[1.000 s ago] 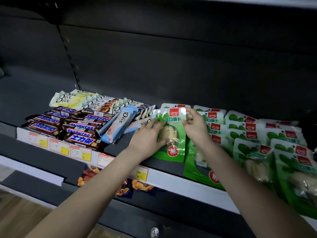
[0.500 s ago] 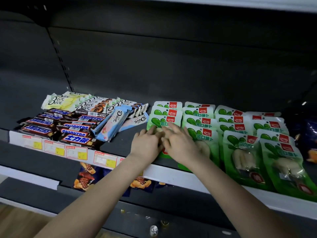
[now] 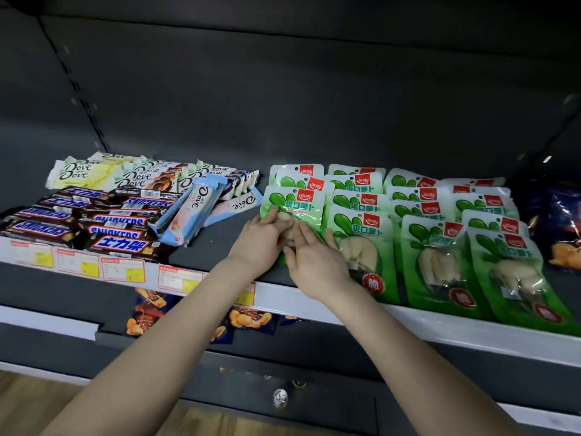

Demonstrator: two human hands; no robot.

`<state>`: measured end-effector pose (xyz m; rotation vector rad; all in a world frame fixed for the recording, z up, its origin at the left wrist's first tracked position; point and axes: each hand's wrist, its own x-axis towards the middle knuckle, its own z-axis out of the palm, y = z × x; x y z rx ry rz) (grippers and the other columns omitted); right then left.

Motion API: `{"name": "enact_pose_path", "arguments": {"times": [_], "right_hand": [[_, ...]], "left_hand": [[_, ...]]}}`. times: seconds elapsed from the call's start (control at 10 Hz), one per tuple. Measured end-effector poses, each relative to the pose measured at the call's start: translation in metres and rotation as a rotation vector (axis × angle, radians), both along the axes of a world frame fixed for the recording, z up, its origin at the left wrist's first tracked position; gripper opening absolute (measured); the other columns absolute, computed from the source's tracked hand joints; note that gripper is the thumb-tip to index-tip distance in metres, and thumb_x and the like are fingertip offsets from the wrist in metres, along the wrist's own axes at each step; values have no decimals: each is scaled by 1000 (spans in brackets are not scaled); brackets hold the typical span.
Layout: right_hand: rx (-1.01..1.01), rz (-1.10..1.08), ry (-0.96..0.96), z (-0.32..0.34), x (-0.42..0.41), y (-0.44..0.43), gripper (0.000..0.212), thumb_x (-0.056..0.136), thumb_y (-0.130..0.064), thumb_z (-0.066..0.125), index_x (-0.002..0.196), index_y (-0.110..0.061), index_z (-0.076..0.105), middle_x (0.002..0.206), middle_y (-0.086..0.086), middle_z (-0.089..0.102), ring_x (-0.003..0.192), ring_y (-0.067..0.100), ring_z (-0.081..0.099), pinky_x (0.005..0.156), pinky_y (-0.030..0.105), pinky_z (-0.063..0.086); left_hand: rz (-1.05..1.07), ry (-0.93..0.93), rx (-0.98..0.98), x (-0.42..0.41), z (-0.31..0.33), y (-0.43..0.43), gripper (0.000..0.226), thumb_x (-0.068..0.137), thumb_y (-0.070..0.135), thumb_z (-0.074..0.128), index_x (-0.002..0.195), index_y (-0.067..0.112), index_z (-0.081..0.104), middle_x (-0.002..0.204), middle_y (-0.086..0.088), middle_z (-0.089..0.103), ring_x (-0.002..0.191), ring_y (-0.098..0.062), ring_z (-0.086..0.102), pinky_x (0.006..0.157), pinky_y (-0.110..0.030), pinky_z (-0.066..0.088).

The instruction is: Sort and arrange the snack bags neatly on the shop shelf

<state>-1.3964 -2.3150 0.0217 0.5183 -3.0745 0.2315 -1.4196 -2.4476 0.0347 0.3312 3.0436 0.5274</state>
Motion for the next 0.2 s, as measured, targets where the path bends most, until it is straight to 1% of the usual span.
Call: {"name": "enact_pose_path", "arguments": {"times": [0.1,0.2], "right_hand": [[-5,12,29,7,2,1,59,100,-35,27,150,-10,11,159,3,5,145,15,9,116,43,-10],[-353,-5,187,15,20,13,51,97,-31,40,145,-18,33,153,-6,27,140,9,21,117,37,-4]], "left_hand": [[-19,26,-33,-1,8,0,51,97,31,46,145,35,31,159,-8,8,143,-33,15,117,-45,8],[21,85,250,23,20,-2,57,94,39,49,146,39,25,156,2,23,144,-20,19,116,-49,15]]}}
